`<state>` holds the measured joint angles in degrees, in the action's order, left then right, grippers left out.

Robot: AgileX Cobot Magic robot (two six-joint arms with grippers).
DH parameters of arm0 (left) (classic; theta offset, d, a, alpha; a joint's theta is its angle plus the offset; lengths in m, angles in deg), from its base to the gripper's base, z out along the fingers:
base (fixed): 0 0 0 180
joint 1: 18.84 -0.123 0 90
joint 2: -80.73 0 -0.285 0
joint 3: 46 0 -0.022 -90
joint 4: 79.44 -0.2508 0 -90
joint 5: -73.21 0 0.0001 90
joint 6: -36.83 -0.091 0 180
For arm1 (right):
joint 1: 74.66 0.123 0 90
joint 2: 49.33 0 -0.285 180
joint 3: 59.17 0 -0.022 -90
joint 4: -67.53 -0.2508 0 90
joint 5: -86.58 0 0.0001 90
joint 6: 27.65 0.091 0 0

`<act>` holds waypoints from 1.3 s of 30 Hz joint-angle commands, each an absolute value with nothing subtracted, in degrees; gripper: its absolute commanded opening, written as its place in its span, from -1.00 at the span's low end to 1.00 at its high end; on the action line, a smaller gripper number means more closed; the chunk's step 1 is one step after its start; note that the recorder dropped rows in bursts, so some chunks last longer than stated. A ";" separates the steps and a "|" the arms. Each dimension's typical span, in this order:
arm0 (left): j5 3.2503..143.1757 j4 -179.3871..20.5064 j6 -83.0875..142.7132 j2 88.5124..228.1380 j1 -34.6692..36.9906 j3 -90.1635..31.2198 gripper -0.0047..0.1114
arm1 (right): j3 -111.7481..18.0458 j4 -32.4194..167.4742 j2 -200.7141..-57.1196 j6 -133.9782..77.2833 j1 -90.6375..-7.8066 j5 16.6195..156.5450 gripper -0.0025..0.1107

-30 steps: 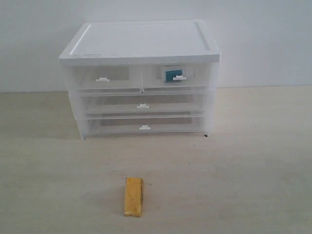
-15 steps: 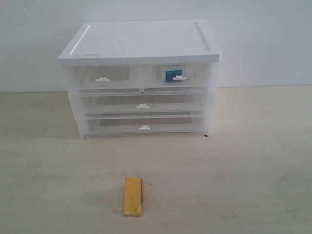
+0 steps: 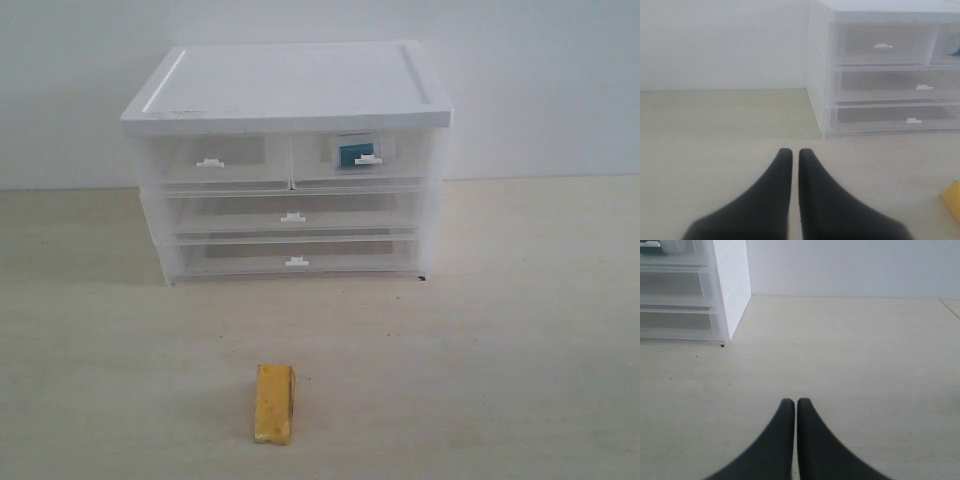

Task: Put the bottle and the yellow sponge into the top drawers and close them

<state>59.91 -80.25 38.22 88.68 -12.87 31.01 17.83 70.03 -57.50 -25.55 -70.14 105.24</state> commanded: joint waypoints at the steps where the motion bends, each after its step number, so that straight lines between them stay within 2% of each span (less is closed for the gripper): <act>1: 62.38 -79.94 38.99 88.51 -13.07 31.22 -0.84 | 18.05 70.17 -57.12 -25.21 -70.09 105.04 -0.96; 16: 98.88 -79.94 52.96 88.51 -13.07 31.22 -0.84 | 18.05 70.17 -57.12 -25.21 -70.09 105.04 -0.96; 22: 95.06 -79.94 51.17 96.19 -13.07 23.54 -0.84 | 18.05 70.17 -57.12 -25.21 -70.09 105.04 -0.96; 30: 83.97 -82.13 46.15 116.92 -13.07 8.81 -0.84 | 18.05 70.17 -57.12 -25.21 -70.09 105.04 -0.96; 39: 93.40 -83.11 46.25 136.73 -12.96 6.25 -0.84 | 18.05 70.17 -57.12 -25.21 -70.09 105.04 -0.96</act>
